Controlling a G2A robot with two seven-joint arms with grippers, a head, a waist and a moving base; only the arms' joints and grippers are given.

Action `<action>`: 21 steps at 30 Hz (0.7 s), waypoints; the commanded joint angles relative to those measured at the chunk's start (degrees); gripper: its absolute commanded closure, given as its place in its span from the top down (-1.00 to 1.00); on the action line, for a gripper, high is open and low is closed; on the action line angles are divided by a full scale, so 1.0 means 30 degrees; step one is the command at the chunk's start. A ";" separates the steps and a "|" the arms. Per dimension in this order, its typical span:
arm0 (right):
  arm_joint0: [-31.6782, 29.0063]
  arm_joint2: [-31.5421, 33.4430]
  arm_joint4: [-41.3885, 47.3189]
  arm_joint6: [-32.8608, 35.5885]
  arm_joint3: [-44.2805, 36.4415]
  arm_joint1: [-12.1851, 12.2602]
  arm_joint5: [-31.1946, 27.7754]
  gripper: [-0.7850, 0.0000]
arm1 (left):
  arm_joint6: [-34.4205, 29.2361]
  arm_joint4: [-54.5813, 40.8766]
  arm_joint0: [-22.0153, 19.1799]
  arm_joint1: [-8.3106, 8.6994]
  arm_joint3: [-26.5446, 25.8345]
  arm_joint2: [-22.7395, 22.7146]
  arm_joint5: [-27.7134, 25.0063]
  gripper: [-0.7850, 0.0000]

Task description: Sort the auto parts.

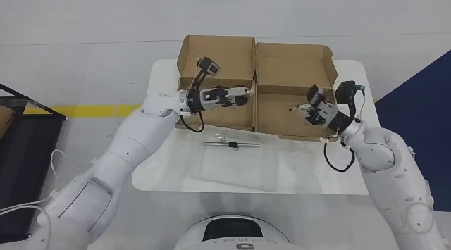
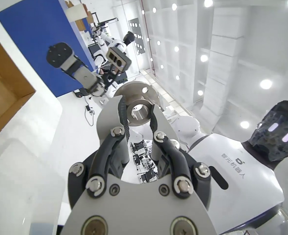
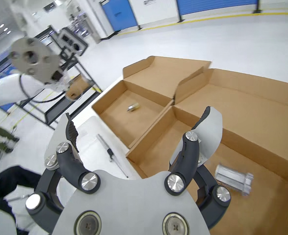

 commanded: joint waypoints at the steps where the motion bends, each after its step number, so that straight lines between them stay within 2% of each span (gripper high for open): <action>1: 0.0277 -0.0286 0.0092 0.0538 0.0195 0.0041 -0.1256 1.00 | 0.0086 0.0796 -0.0128 -0.0077 0.0217 0.0164 0.0165 -1.00; 6: 0.0987 -0.1127 0.0133 0.1155 0.0348 0.0023 -0.1643 1.00 | 0.0236 0.1887 -0.0254 -0.0256 0.0309 0.0435 0.0633 -1.00; 10: 0.1385 -0.1501 0.0480 0.1236 0.0792 -0.0039 -0.0572 1.00 | 0.0218 0.2153 -0.0256 -0.0369 0.0377 0.0435 0.0718 -1.00; 18: 0.1385 -0.1501 0.0480 0.1236 0.0792 -0.0039 -0.0572 1.00 | -0.0162 0.2375 -0.0178 -0.0421 0.0552 0.0056 0.0820 -1.00; 21: 0.1488 -0.2152 -0.0208 0.1397 0.0043 -0.0102 -0.0346 1.00 | -0.0223 0.2600 -0.0215 -0.0492 0.0630 0.0089 0.1079 -1.00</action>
